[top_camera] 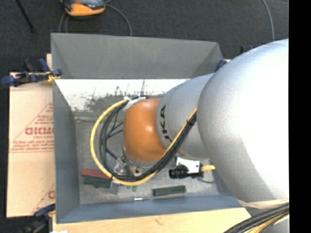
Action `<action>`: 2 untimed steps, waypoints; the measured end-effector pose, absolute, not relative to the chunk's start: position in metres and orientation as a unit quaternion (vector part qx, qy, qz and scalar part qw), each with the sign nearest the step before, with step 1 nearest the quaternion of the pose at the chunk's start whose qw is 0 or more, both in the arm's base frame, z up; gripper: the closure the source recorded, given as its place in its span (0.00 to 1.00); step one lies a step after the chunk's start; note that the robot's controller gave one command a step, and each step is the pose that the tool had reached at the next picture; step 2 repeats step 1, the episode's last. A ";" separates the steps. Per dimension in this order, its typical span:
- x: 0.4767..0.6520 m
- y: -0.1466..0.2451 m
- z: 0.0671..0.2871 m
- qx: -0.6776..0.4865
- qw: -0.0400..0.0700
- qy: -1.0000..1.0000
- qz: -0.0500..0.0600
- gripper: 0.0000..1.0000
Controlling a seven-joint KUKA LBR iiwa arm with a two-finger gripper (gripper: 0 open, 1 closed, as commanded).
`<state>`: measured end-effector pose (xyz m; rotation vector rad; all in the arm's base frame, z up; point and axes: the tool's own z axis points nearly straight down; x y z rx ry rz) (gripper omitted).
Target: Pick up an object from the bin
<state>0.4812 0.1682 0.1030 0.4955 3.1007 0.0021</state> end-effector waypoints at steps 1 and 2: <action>0.481 0.168 0.110 0.157 -0.001 0.988 0.000 1.00; 0.481 0.168 0.110 0.157 -0.001 0.988 0.000 1.00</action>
Offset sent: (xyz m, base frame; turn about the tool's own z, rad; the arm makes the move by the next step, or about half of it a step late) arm 0.0000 -0.0002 0.0568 0.0000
